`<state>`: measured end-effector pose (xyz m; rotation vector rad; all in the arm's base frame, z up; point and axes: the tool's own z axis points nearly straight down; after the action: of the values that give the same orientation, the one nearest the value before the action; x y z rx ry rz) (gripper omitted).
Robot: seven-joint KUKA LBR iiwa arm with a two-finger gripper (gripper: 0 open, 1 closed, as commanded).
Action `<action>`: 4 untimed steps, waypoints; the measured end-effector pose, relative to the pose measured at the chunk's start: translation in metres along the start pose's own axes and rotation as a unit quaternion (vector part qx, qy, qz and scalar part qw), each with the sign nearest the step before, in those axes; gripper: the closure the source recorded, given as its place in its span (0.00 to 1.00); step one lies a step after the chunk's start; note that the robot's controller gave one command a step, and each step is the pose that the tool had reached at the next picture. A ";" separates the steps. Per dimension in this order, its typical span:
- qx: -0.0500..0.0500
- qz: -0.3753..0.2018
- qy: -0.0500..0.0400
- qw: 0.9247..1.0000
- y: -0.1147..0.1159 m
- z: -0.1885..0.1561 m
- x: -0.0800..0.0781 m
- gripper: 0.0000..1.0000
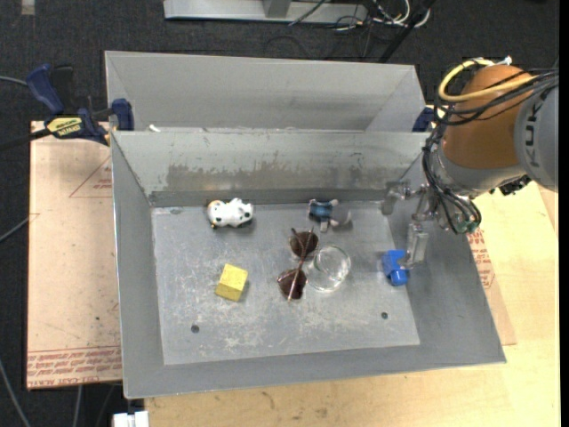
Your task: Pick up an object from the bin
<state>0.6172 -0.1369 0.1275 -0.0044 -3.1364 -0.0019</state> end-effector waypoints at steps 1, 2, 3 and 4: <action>0.001 -0.001 -0.004 1.000 0.001 -0.005 -0.002 0.00; -0.001 0.011 -0.001 1.000 -0.017 0.058 0.020 0.00; 0.001 -0.075 -0.005 0.997 -0.017 0.011 0.006 0.00; 0.001 -0.235 -0.004 0.972 -0.014 0.017 0.018 0.00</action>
Offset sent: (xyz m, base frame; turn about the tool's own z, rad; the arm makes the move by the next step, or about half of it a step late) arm -0.0201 -0.0173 -0.0575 0.0184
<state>0.5993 -0.1510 0.1105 0.7350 -3.0568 -0.0009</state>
